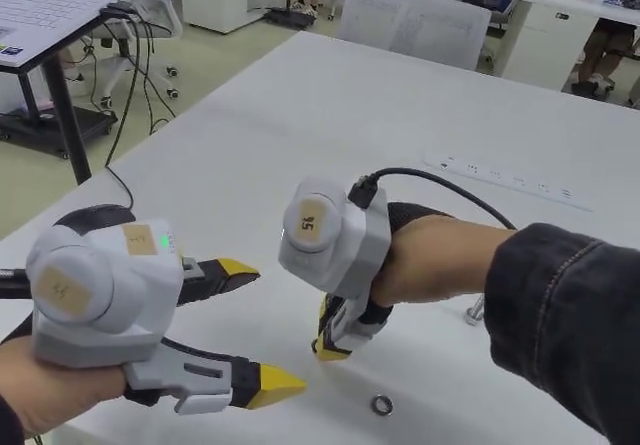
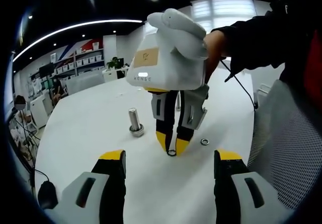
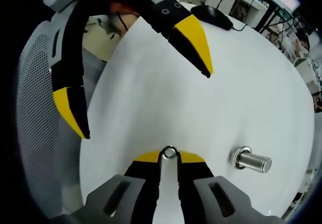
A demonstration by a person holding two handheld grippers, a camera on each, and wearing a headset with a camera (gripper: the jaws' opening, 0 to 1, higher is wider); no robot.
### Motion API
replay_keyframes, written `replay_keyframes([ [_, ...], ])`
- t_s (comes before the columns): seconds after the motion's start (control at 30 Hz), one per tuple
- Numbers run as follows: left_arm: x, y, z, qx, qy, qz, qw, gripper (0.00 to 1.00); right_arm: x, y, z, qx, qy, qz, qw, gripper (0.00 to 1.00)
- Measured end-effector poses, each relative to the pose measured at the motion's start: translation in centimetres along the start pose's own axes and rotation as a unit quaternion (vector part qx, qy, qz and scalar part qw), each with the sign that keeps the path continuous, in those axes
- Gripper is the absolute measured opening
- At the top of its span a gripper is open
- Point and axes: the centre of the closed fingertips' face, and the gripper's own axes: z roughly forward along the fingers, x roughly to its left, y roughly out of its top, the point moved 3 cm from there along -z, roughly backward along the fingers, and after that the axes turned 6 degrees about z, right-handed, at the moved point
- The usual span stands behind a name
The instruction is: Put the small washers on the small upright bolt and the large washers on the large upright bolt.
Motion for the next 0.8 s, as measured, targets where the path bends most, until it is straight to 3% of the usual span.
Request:
replay_keyframes([
  [0.8, -0.5, 1.3, 2.2, -0.005, -0.039, 0.019, 0.9991, 0.71, -1.8, -3.6, -5.1, -0.014, -0.031, 0.055, 0.9979, 0.13],
])
